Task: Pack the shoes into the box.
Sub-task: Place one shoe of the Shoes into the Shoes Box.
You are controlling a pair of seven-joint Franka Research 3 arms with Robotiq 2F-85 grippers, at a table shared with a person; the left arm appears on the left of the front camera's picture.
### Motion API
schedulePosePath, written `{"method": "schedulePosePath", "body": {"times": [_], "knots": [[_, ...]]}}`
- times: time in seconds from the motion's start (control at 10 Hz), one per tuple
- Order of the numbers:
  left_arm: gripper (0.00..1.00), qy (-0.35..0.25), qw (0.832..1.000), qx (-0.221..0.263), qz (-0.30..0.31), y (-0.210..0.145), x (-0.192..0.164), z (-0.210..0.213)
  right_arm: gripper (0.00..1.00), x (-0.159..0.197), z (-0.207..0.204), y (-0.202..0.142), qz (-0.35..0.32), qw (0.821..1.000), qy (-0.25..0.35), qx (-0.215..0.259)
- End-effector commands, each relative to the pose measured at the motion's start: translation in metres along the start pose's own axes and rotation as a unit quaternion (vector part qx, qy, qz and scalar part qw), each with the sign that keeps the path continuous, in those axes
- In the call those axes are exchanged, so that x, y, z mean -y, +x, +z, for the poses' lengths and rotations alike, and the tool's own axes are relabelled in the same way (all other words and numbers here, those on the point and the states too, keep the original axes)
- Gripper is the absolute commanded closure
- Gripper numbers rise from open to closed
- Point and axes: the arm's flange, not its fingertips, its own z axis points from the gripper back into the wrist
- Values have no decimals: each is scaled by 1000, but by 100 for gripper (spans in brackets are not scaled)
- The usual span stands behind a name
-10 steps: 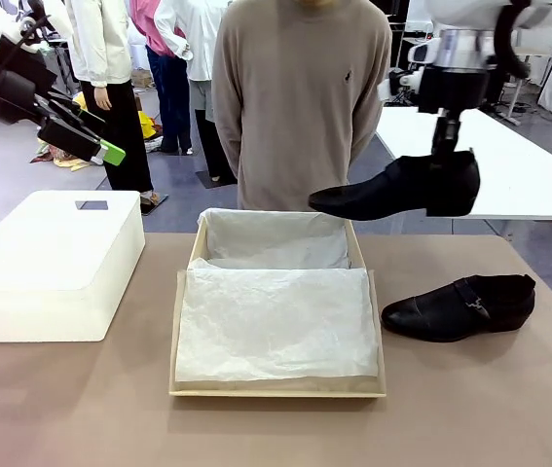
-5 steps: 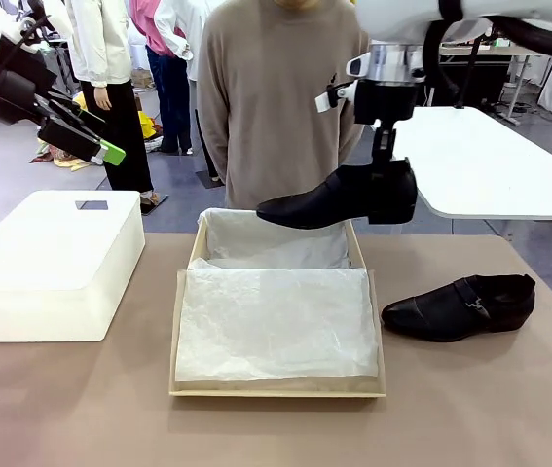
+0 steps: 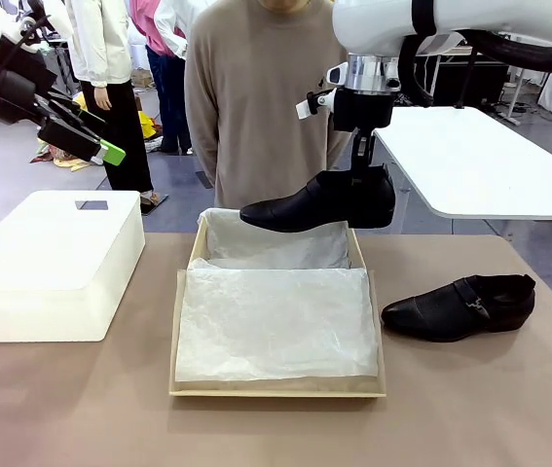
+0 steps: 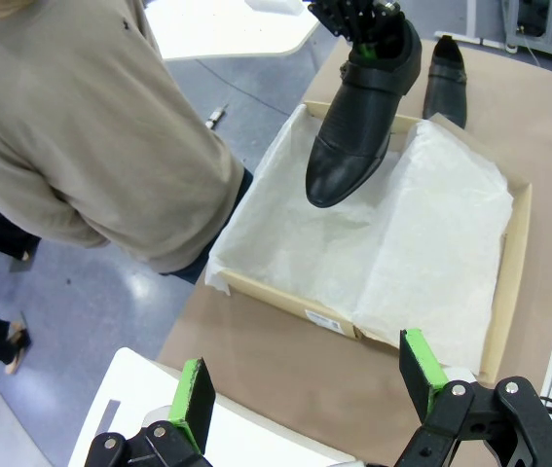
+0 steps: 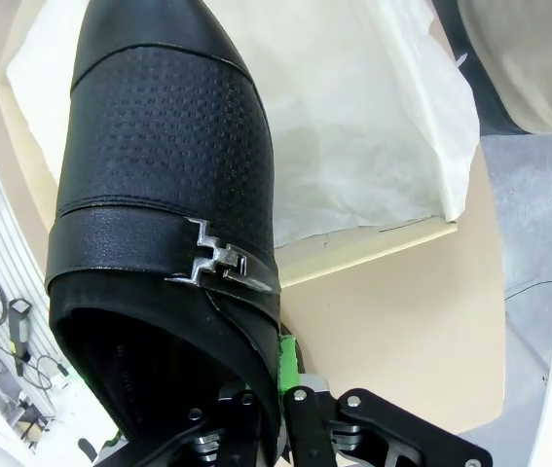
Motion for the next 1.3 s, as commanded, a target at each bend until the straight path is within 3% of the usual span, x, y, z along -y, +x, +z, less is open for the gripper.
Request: {"method": "schedulePosePath", "body": {"times": [0.0, 0.4, 1.2], "knots": [[0, -7, 1000, 6, -4, -1, -1, 0, 100, -3, 3, -1, 2, 1000, 0, -1], [0, -7, 1000, 6, -4, -1, -1, 0, 100, -1, 0, 0, 1, 1000, 1, -1], [0, -7, 1000, 6, -4, -1, -1, 0, 100, 16, -62, 55, 15, 999, -34, 28]]}}
